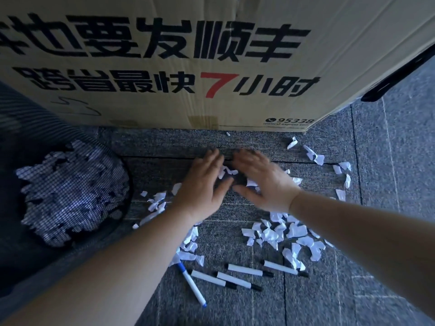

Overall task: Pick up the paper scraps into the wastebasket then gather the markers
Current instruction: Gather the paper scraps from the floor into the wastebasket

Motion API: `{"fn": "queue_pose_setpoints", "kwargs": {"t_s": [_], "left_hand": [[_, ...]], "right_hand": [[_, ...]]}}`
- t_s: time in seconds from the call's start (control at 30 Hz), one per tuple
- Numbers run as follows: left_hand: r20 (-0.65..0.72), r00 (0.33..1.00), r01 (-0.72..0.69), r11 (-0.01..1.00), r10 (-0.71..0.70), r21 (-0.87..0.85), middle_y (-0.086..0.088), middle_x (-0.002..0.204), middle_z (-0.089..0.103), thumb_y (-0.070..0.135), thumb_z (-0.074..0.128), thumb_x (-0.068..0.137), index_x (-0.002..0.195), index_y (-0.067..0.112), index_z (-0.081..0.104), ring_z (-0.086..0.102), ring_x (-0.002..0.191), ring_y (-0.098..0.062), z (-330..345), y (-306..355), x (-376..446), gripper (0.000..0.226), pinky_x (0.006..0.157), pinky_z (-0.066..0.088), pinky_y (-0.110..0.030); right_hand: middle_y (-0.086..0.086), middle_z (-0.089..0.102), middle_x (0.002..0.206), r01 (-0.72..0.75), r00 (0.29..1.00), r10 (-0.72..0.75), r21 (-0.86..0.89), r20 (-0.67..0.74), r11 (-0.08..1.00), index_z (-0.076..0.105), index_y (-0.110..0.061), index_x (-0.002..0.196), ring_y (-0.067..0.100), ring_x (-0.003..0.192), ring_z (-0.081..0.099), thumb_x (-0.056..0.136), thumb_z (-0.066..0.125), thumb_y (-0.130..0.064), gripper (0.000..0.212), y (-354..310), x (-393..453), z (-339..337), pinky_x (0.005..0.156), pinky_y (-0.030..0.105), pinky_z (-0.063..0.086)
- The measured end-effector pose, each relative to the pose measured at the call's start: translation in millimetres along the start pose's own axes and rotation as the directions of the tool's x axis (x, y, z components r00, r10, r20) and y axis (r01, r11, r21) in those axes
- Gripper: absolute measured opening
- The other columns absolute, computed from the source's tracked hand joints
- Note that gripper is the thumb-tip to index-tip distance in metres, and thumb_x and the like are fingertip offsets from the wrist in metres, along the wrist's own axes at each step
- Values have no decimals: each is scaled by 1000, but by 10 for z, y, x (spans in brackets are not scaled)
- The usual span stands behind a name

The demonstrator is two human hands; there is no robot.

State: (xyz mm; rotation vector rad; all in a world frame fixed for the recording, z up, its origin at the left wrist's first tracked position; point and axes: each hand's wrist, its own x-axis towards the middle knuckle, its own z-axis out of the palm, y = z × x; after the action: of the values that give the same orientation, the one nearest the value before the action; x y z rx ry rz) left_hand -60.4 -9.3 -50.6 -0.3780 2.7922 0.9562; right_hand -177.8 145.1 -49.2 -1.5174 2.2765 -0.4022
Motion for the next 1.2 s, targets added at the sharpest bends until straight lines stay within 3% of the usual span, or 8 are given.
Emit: {"fn": "queue_pose_setpoints", "kwargs": {"t_s": [0.1,0.27,0.4,0.6,0.7,0.83,1.03,1.2], "left_hand": [[90,992,-78,995,84,-68,4,157,10,50,21,93,147,19,15,10,143,-10,67,159,-64,62,118,15,-32],[75,994,-92,970,77,224,-2,158,2,52,21,94,147,14,8,-1,144,-16,34,182,320,66,119,5,-40],[45,999,-6,947,-9,322,-3,158,2,52,25,94,147,12,5,-2,144,-18,39,198,511,70,117,4,-39],[-5,992,-118,968,123,223,-11,149,29,52,36,90,141,0,29,39,131,-25,-6,205,491,73,107,37,-36],[160,940,-326,932,301,157,-9,144,34,54,32,91,139,1,34,52,115,-19,24,285,335,71,97,48,-33],[274,865,-464,877,419,122,-10,143,41,51,36,92,138,7,38,43,128,-22,227,311,64,64,105,41,-41],[168,933,-356,874,317,330,-11,149,31,62,31,88,142,15,29,28,138,-28,217,332,89,72,114,14,-51],[189,966,-231,915,176,330,-8,154,20,68,16,87,143,15,25,17,142,-24,288,338,-50,78,116,5,-48]], "right_hand": [[3,50,138,83,996,-82,42,-44,996,49,-16,130,16,134,38,94,45,-42,45,-43,-160,3,114,43,27],[2,45,142,-214,955,204,-27,-218,976,48,-17,132,17,136,34,92,37,-50,52,420,-279,-244,114,53,21],[2,42,145,-301,944,279,-107,-177,948,43,-18,136,18,137,34,89,34,-59,63,683,-316,-294,116,49,16],[8,33,149,-301,943,300,13,-142,953,43,-11,136,22,141,24,89,37,-57,67,523,-355,-143,115,45,20],[6,40,145,-115,990,123,107,-74,988,47,-12,133,18,139,30,94,42,-48,54,310,-507,-54,109,46,35],[2,43,143,22,996,-19,30,-89,999,49,-18,130,17,138,32,95,44,-42,43,344,-753,-61,115,46,24],[1,30,151,-401,903,384,-58,-191,914,39,-23,138,19,142,16,89,31,-60,63,820,-896,-300,117,51,9],[1,23,153,-408,906,410,37,-102,912,37,-21,140,18,143,11,87,28,-65,69,705,-1047,-158,115,47,9]]}}
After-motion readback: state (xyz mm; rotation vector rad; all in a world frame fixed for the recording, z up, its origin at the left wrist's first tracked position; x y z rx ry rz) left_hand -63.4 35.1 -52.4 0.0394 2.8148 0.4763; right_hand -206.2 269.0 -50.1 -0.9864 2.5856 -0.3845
